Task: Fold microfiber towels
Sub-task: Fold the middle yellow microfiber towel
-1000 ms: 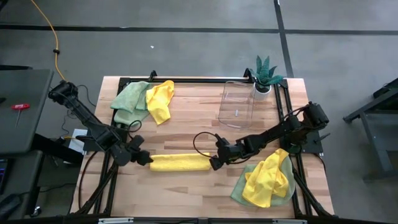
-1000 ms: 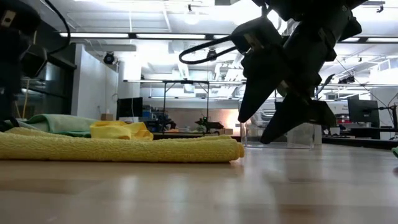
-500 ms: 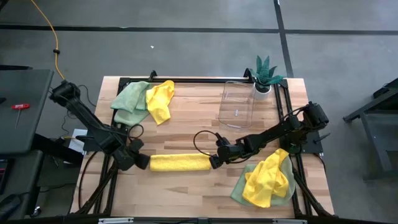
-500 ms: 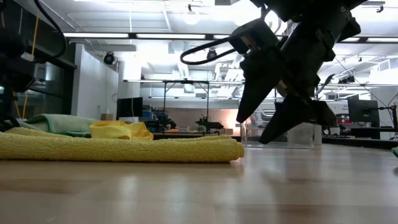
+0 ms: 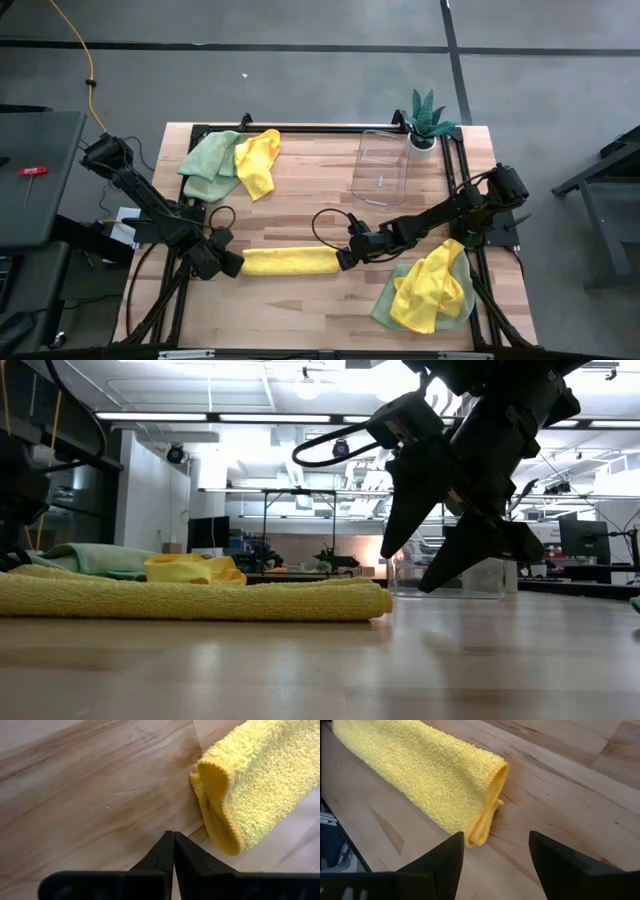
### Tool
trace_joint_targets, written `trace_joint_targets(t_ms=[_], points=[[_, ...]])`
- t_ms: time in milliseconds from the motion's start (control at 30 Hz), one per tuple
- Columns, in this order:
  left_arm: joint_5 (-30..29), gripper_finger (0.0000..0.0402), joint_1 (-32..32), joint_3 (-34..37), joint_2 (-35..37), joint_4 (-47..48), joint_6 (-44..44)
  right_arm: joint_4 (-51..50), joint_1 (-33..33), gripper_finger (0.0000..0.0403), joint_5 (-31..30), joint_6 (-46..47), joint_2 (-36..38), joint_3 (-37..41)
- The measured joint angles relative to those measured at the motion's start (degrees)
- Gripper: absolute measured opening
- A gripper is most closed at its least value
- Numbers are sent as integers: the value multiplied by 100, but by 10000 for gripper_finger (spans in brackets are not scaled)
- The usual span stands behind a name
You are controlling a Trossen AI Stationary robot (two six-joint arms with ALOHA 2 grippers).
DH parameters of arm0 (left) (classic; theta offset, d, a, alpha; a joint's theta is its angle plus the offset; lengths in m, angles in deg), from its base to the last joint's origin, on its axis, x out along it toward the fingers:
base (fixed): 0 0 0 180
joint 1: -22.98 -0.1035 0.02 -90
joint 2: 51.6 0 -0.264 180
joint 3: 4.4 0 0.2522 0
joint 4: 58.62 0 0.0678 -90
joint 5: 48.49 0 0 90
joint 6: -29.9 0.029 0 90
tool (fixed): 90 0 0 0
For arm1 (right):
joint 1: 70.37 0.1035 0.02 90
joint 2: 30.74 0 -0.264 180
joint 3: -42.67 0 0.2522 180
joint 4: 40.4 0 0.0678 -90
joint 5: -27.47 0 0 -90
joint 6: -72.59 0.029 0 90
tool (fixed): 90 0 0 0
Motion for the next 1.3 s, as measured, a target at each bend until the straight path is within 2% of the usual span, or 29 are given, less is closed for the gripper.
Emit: trace_joint_targets(t_ms=[333,533,1033,1300], points=[[6,0,-2,5,15,5,-60,0,-2,216,0,10,0,0],[13,0,-2,10,15,-1,-67,0,-2,216,-2,561,-2,-2],[105,0,-7,12,13,1,-70,9,-2,216,52,577,-89,-4],[218,0,-181,8,13,-7,-37,710,-149,216,86,490,-516,-4]])
